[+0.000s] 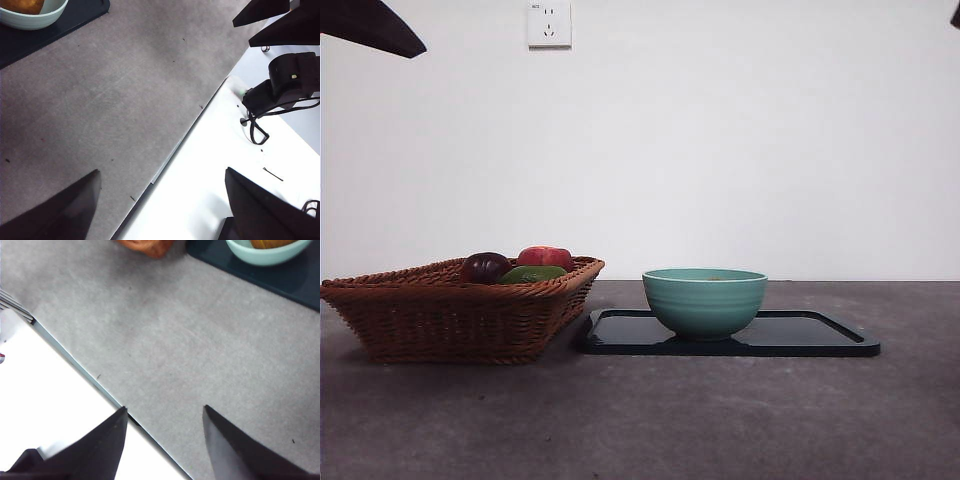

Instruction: Pick up the wifruite, put it on the bowl, pick up the plate, put it on desk

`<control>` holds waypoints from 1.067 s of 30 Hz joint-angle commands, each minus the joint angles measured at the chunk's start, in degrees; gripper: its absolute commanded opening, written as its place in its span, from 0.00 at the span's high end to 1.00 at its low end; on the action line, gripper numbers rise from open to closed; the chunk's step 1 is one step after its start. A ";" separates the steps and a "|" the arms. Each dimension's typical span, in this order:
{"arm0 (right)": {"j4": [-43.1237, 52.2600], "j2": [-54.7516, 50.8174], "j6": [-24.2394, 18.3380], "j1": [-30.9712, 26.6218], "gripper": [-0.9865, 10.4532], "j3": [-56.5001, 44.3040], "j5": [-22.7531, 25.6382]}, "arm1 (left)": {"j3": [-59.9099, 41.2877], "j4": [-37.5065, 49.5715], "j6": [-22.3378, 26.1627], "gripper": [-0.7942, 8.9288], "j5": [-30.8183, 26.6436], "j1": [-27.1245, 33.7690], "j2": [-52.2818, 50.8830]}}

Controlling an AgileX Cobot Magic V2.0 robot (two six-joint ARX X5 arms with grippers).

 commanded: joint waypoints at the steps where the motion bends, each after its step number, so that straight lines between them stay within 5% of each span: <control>1: 1.09 -0.33 0.59 0.31 0.71 0.76 -0.22 | 0.52 0.57 1.11 0.51 0.24 -0.52 0.22; 22: 2.32 -0.28 0.61 0.31 0.71 0.76 -0.22 | 0.81 4.55 -0.70 0.51 -0.13 -0.52 0.96; 32: 2.58 -0.31 0.59 0.31 0.71 0.76 -0.24 | 12.83 7.96 2.10 0.51 -7.85 -0.50 15.50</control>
